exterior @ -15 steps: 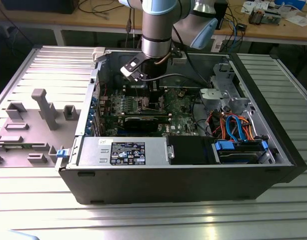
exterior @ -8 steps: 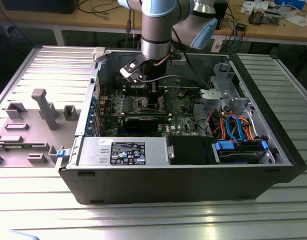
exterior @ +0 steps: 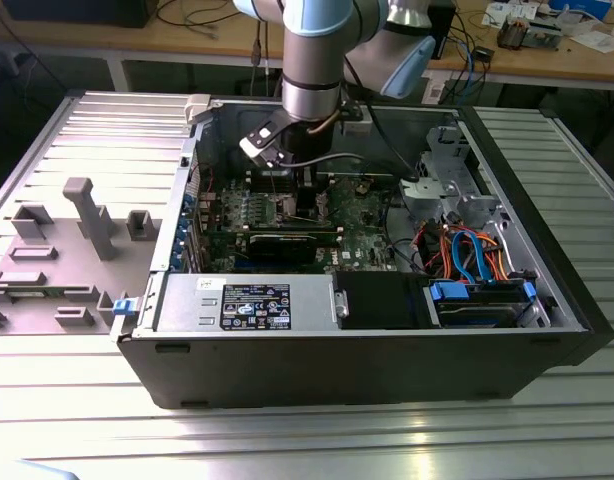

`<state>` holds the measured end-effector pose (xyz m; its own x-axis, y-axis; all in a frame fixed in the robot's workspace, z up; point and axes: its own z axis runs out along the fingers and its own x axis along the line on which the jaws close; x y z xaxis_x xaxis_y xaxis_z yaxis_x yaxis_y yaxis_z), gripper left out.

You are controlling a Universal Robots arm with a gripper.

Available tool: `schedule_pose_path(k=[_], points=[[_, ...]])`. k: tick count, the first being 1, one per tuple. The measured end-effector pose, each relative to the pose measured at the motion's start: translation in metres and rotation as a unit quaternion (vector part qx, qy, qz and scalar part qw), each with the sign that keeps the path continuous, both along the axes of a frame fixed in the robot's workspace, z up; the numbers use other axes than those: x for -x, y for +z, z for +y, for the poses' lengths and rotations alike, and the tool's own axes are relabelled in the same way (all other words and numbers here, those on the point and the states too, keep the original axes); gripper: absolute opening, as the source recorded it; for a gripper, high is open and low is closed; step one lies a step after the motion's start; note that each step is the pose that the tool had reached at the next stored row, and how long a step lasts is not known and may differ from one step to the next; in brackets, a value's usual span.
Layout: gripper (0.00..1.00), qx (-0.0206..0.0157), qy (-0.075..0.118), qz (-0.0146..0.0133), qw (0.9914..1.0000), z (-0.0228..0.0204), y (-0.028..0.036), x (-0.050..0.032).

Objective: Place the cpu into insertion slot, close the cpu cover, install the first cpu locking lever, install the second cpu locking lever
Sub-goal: 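Place the cpu into insertion slot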

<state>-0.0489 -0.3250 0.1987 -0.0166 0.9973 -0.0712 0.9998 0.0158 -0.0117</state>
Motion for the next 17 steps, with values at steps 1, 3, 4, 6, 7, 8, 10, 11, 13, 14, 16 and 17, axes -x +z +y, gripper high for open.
schedule_pose_path(k=[1, 3, 4, 6, 7, 8, 10, 11, 13, 14, 16, 17], points=[[0.55, -0.0014, 0.0, 0.0001, 1.0, -0.0002, 0.0001, -0.0004], [0.55, -0.0042, 0.0, -0.0003, 0.99999, -0.0002, -0.0002, -0.0023], [0.55, -0.0043, 0.0, -0.0002, 0.99999, -0.0002, -0.0002, -0.0024], [0.55, -0.0042, 0.0, 0.0, 0.99999, -0.0002, -0.0004, -0.0023], [0.55, -0.0041, 0.0, 0.0, 0.99999, -0.0002, -0.0007, -0.0022], [0.55, -0.0042, 0.0, 0.0, 0.99999, -0.0002, -0.001, -0.0021], [0.55, -0.0042, 0.0, -0.0001, 0.99999, -0.0002, -0.0012, -0.0017], [0.55, -0.0042, 0.0, 0.0, 0.99999, -0.0002, -0.0013, -0.0017], [0.55, -0.0042, 0.0, 0.0, 0.99999, -0.0002, -0.0013, -0.0016], [0.55, -0.0042, 0.0, 0.0, 0.99999, -0.0002, -0.0014, -0.0016], [0.55, -0.0046, 0.0, -0.0003, 0.99999, -0.0001, -0.0017, -0.0016], [0.55, -0.0047, 0.0, -0.0003, 0.99999, 0.0, -0.0017, -0.0016]])
